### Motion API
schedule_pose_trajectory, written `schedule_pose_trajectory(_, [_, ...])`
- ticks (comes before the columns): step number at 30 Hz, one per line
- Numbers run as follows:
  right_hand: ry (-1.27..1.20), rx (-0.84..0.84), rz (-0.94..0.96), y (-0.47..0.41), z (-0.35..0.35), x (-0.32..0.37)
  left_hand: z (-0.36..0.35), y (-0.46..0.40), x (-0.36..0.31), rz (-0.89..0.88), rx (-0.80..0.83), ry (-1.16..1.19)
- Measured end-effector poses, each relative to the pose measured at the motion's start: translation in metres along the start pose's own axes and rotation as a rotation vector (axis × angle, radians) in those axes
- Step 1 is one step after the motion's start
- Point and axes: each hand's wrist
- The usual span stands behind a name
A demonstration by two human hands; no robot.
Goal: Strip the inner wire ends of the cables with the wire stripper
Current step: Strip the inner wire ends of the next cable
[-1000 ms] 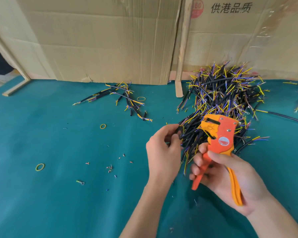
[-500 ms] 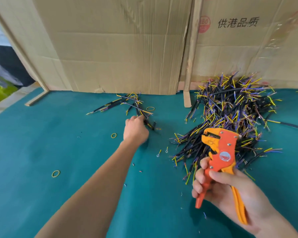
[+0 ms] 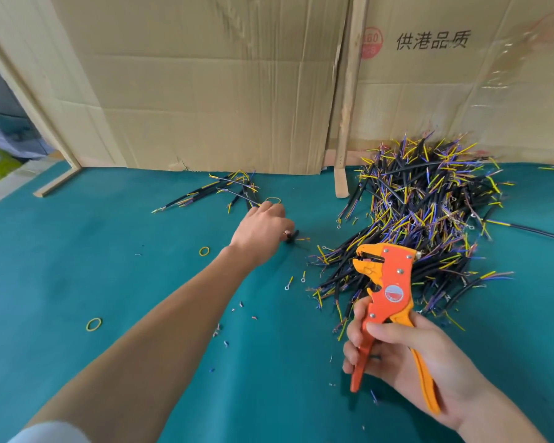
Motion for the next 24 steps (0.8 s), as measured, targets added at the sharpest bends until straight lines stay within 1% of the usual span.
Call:
schedule_pose_trajectory(2, [0.006, -0.003, -0.004, 0.0, 0.0, 0.001, 0.008, -0.004, -0.005, -0.029, -0.068, 0.055])
schedule_pose_trajectory(4, [0.007, -0.008, -0.006, 0.0, -0.001, 0.001, 0.02, -0.006, -0.01, -0.026, -0.146, 0.185])
schedule_pose_trajectory(9, [0.009, -0.027, -0.024, 0.0, -0.003, 0.0, 0.055, -0.014, -0.024, -0.101, -0.239, 0.368])
schedule_pose_trajectory(12, [0.003, -0.031, -0.029, 0.0, -0.005, 0.001, 0.068, -0.022, -0.024, -0.049, -0.314, 0.509])
schedule_pose_trajectory(15, [-0.008, -0.034, -0.025, -0.001, -0.006, 0.002, 0.076, -0.03, -0.021, 0.029, -0.346, 0.622])
schedule_pose_trajectory(19, [-0.017, -0.031, -0.024, -0.002, -0.007, 0.002, 0.084, -0.035, -0.022, 0.058, -0.44, 0.717])
schedule_pose_trajectory(21, [-0.012, -0.023, -0.028, -0.002, -0.008, 0.002, 0.088, -0.037, -0.022, 0.064, -0.443, 0.753])
schedule_pose_trajectory(24, [-0.009, -0.016, -0.033, -0.002, -0.009, 0.003, 0.091, -0.04, -0.02, 0.079, -0.405, 0.774])
Point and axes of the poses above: each hand's wrist, its own y-axis away from the middle knuckle, its own z-axis out of the back of the hand, x = y × z, and after that the axes turned 15 degrees about x, right-handed
